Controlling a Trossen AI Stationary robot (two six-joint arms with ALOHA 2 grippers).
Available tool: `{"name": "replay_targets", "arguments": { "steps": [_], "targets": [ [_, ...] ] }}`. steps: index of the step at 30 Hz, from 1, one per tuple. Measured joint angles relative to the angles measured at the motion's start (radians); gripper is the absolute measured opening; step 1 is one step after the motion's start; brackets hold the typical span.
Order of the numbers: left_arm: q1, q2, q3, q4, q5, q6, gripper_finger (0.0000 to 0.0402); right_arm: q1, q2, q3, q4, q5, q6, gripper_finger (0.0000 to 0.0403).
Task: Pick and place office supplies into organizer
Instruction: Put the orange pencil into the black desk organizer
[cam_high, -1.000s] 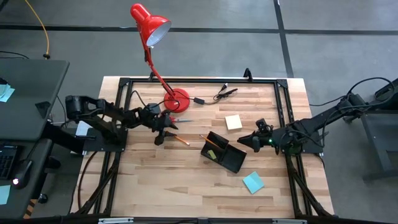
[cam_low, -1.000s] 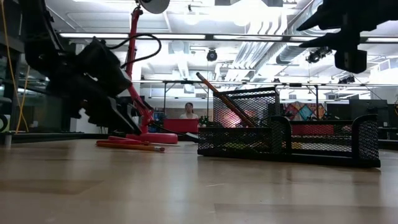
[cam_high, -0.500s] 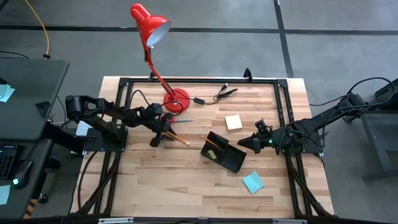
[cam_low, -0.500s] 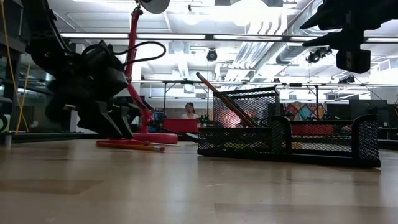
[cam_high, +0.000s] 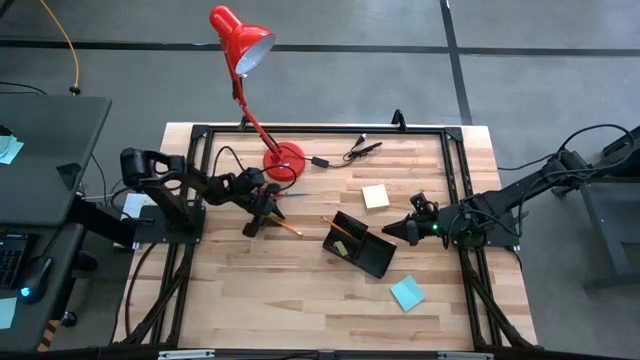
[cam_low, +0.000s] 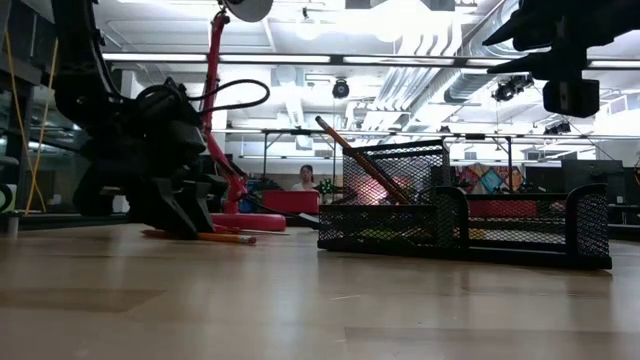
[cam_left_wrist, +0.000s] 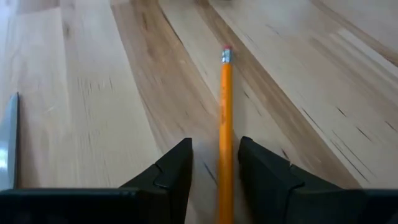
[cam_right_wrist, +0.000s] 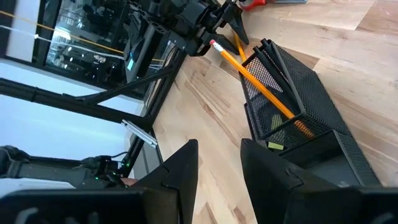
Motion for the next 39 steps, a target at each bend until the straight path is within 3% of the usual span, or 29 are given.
{"name": "replay_targets", "arguments": {
  "steps": [7, 17, 21, 31, 39],
  "targets": [
    [-0.001, 0.04, 0.002, 0.033, 0.004, 0.008, 0.0111, 0.0, 0.0, 0.0, -0.001, 0.007, 0.004, 0.0116],
    [-0.002, 0.06, 0.001, 0.058, 0.028, 0.053, 0.0011, 0.0, 0.0, 0.0, -0.001, -0.005, 0.009, 0.0116],
    [-0.002, 0.088, 0.001, 0.093, 0.03, 0.023, 0.0023, 0.0, 0.0, 0.0, -0.001, -0.005, 0.009, 0.0116],
    [-0.002, 0.11, -0.005, 0.228, 0.035, -0.213, 0.0005, 0.0, 0.0, 0.0, -0.001, -0.005, 0.009, 0.0116],
    [-0.001, 0.109, -0.003, 0.241, 0.075, -0.252, 0.0004, 0.0, 0.0, 0.0, -0.003, -0.004, 0.001, 0.0116]
  ]
}}
